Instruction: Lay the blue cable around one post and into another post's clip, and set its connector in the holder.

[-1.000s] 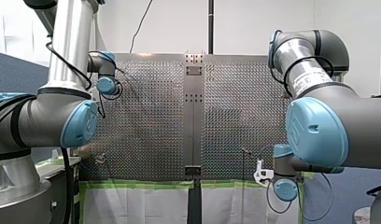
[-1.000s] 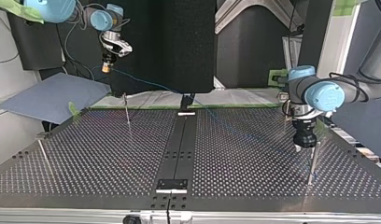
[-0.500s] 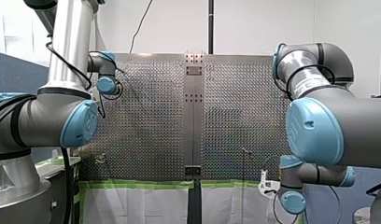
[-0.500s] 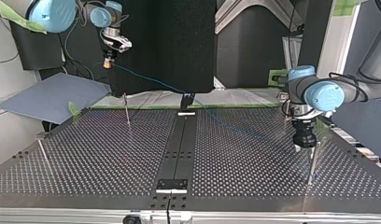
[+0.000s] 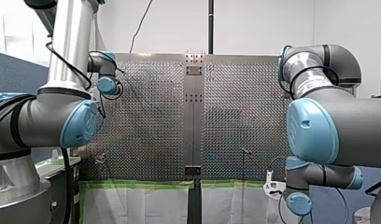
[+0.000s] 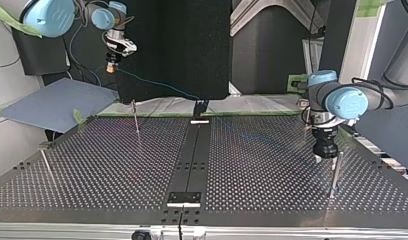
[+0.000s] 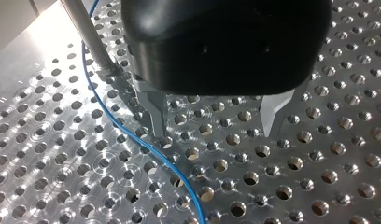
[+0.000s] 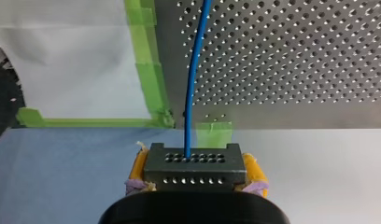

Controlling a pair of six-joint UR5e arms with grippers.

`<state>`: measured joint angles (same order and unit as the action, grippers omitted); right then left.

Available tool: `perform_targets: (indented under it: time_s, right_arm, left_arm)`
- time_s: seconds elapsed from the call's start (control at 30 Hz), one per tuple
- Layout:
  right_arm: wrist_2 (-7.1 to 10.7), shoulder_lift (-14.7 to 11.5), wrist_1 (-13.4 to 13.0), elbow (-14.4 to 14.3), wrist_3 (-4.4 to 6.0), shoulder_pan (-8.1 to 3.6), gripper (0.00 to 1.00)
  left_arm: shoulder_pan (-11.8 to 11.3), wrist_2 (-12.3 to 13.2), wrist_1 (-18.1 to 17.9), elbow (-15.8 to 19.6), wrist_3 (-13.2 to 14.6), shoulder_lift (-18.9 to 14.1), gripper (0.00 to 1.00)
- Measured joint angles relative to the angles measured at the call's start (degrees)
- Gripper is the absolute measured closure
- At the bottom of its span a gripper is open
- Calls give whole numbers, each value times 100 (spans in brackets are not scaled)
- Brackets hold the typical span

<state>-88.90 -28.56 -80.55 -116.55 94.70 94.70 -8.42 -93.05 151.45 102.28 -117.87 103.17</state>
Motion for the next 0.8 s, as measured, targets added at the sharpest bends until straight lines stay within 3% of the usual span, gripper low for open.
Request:
perform_targets:
  time_s: [0.43, 0.8]
  right_arm:
    - [384, -601, 466, -2, -11, -100, 100]
    - [899, -1076, 241, 50, 32, -106, 100]
  left_arm:
    - [1, 10, -3, 1, 2, 0, 0]
    - [0, 16, -5, 0, 33, 0, 0]
